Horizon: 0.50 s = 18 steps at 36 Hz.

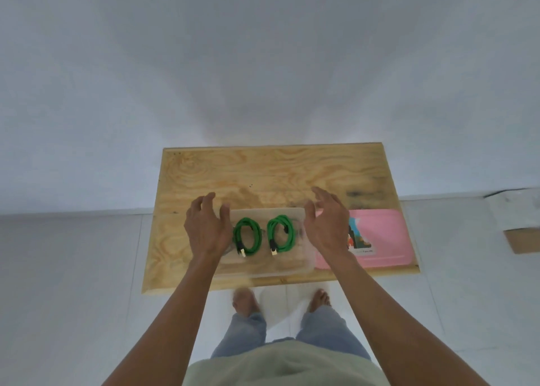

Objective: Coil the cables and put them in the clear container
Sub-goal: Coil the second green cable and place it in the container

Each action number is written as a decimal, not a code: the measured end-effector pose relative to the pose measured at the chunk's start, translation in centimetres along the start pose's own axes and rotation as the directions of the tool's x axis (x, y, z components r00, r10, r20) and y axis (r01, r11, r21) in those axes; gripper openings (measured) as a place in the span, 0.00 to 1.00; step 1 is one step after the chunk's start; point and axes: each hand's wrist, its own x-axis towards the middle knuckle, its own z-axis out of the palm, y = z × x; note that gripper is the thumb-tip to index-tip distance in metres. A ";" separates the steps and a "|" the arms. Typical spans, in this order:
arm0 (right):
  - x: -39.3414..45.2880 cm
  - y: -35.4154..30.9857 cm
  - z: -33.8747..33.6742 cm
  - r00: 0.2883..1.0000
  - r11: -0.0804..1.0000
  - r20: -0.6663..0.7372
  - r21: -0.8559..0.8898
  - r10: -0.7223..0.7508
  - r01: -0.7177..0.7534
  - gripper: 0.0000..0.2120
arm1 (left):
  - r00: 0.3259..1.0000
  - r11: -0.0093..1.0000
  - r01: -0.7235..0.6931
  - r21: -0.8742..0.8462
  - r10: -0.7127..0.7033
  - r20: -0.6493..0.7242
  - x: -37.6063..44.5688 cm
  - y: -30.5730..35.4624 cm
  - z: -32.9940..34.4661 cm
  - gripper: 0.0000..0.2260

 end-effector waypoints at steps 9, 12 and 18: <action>3.4 5.6 -6.7 0.997 0.997 -0.046 0.061 0.057 -0.054 0.16 | 0.992 0.986 -0.128 -0.105 0.126 -0.024 -2.9 9.6 3.9 0.21; 4.6 8.8 -9.7 0.994 0.995 -0.051 0.037 0.094 -0.092 0.17 | 0.988 0.981 -0.150 -0.120 0.152 0.006 -4.8 13.4 6.9 0.21; 6.2 15.4 -14.0 0.986 0.986 -0.005 -0.010 0.167 -0.167 0.17 | 0.982 0.986 -0.145 -0.088 0.154 0.108 -8.7 18.3 13.9 0.21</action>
